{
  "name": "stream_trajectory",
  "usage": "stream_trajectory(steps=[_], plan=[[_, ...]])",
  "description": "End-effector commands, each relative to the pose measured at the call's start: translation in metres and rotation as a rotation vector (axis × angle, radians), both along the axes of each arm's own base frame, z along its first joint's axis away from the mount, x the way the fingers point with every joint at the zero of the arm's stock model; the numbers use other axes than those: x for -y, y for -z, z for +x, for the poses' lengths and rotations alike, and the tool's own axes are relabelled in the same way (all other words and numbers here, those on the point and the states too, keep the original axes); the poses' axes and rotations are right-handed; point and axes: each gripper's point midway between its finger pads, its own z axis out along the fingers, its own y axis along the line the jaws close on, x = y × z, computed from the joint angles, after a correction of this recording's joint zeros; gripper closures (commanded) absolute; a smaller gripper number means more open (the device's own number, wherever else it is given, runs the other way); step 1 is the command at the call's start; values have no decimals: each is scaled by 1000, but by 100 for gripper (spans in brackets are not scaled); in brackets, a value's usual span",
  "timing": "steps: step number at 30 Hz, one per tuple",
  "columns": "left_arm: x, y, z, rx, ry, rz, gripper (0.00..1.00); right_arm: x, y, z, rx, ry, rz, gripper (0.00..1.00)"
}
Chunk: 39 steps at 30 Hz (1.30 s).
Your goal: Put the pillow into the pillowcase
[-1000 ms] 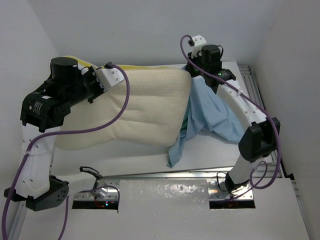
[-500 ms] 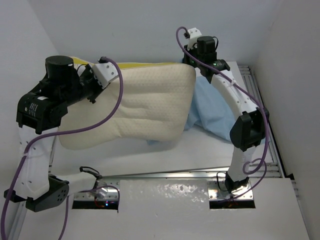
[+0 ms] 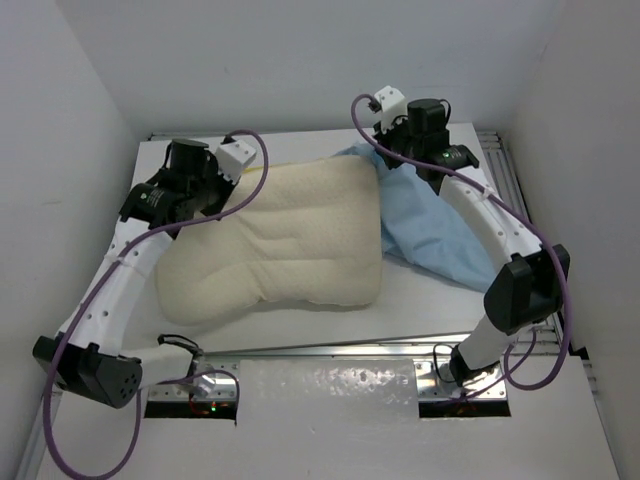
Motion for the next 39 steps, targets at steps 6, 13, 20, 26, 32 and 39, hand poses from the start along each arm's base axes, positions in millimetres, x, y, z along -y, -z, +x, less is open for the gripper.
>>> stream_trajectory(steps=[6,13,20,26,32,39], plan=[[-4,-45,56,253,-140,-161,100,22,10,-8,62,-13,-190,100],[20,-39,65,233,-11,-172,100,-7,7,-17,125,-78,-188,100],[33,-29,66,230,50,-124,100,-61,-12,8,101,-154,-82,100],[33,-5,72,202,52,-110,100,-78,-11,22,138,-89,-107,100],[31,0,70,199,61,-94,100,-61,-2,76,142,90,-251,100],[19,3,49,183,65,-39,100,14,-18,104,153,371,-224,100]])
